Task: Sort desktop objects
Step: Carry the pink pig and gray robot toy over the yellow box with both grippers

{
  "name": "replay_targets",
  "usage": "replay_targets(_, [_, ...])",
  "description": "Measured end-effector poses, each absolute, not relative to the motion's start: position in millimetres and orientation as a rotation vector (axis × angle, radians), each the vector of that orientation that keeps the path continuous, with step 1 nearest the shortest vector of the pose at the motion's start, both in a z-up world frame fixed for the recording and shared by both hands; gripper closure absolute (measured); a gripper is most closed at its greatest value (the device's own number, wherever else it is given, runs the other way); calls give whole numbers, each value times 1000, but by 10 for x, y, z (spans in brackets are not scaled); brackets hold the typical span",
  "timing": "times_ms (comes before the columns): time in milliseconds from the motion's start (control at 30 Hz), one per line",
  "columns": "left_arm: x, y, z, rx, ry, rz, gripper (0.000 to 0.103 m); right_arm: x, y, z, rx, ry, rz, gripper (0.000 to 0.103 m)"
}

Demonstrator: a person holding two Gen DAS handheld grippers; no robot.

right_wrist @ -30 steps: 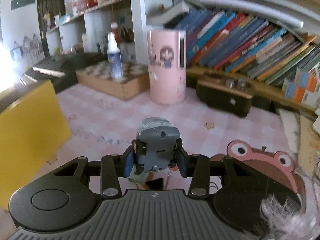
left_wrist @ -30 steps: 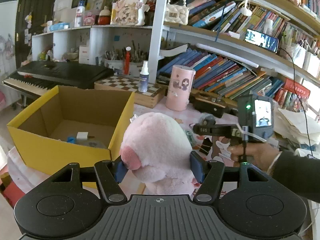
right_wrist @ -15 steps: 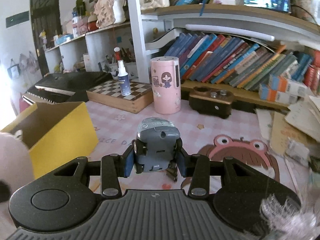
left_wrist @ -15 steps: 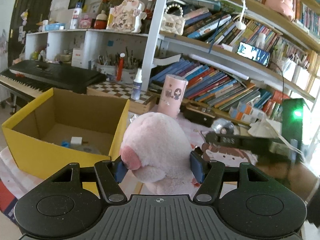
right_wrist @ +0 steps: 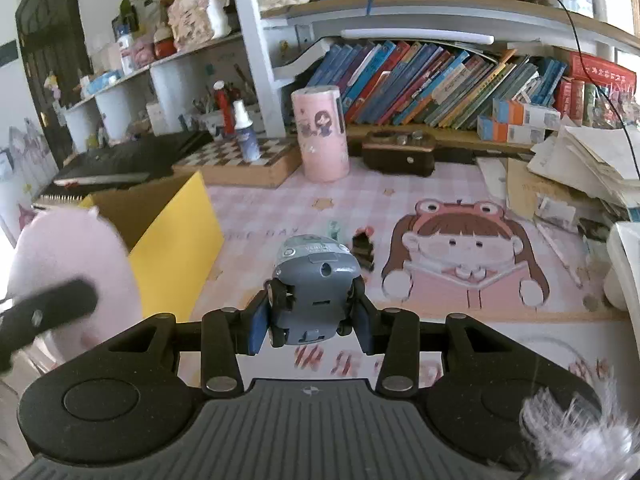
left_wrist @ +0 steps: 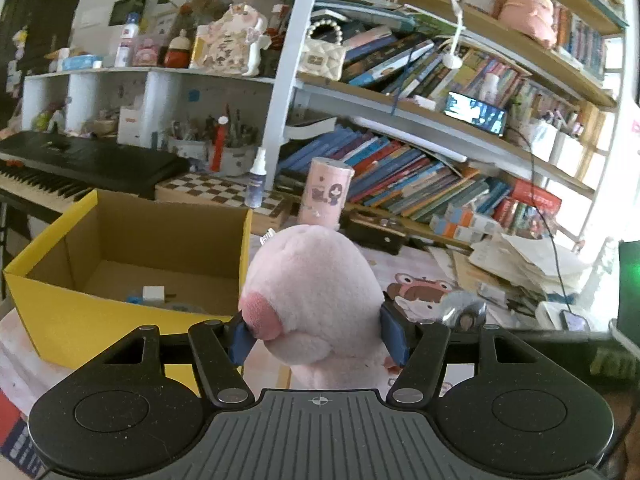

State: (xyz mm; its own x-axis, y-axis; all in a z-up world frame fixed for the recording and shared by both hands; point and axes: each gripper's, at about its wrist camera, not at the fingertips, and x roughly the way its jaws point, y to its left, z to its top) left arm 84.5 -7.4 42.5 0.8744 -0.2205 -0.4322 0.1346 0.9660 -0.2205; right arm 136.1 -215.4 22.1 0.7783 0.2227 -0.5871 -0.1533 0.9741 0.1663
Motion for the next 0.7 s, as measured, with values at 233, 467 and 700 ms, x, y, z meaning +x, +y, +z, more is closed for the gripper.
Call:
replay_targets(233, [674,163,357,-194,492,-236,40,1014,-1887,145,90,692,171,63])
replay_targets(467, [470,405,265,-199,527,-256,40,692,-1608,114,66,715,154,63])
replay_targets(700, [220,668,145,-193,574,-259,40,386,-1294,27,62,750,158,63])
